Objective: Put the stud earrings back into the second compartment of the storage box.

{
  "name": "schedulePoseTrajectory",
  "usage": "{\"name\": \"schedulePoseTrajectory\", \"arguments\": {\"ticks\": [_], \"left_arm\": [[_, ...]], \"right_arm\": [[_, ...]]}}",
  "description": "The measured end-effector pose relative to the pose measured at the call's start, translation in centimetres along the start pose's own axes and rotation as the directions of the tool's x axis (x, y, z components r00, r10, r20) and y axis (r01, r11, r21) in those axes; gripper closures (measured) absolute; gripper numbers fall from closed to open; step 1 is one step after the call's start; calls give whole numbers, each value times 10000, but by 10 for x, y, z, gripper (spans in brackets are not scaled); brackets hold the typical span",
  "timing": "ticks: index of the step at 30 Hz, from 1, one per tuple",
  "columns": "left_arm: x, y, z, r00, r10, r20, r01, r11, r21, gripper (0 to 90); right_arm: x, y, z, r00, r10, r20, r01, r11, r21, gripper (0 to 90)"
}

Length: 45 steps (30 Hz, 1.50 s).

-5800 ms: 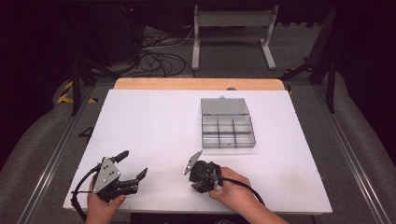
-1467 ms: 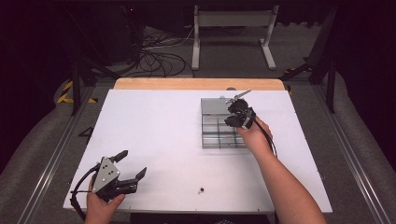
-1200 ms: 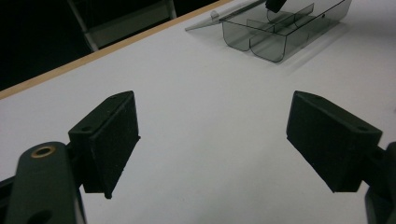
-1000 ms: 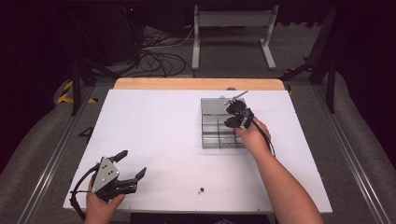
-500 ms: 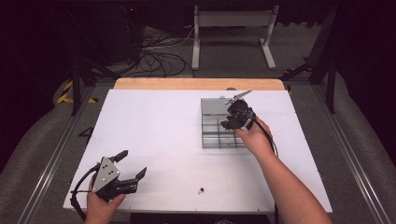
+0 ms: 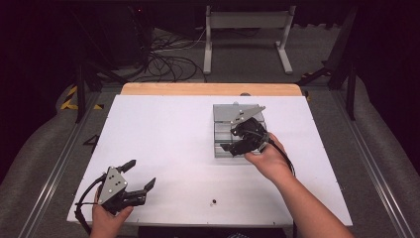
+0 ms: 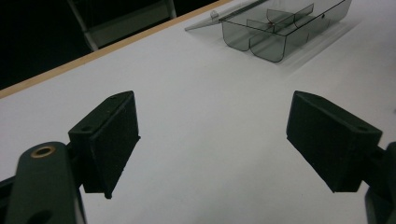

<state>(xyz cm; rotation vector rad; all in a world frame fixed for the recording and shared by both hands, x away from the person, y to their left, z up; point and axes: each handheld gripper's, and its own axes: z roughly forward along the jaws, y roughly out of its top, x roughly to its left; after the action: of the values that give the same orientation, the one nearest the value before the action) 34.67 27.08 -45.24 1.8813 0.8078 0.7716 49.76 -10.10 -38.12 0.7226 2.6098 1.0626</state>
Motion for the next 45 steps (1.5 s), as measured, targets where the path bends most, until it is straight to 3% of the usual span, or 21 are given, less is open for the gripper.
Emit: {"name": "schedulePoseTrajectory", "arguments": {"ticks": [7,16,21,31,40,45], "left_arm": [[0,0,0,10000,41,-20,-41,10000,-13,174],[-1,0,0,10000,61,-18,-61,10000,-8,174],[0,0,0,10000,59,-39,-59,10000,-14,174],[-1,1,0,9999,105,-26,-105,9999,0,174],[-1,1,0,9999,122,-28,-122,9999,1,174],[-1,1,0,9999,100,-28,-100,10000,2,174]], "right_arm": [[25,-8,-5,9986,-276,-459,260,9991,-339,328],[54,-14,-6,9917,-943,-873,931,9955,-177,300],[71,-17,-7,9841,-1493,-960,1490,9888,-111,297],[98,-24,0,9647,-1958,-1759,2024,9791,203,297],[109,-40,14,9560,-1860,-2267,2067,9758,712,300],[114,-50,25,9444,-1654,-2842,2004,9747,989,301]]}}
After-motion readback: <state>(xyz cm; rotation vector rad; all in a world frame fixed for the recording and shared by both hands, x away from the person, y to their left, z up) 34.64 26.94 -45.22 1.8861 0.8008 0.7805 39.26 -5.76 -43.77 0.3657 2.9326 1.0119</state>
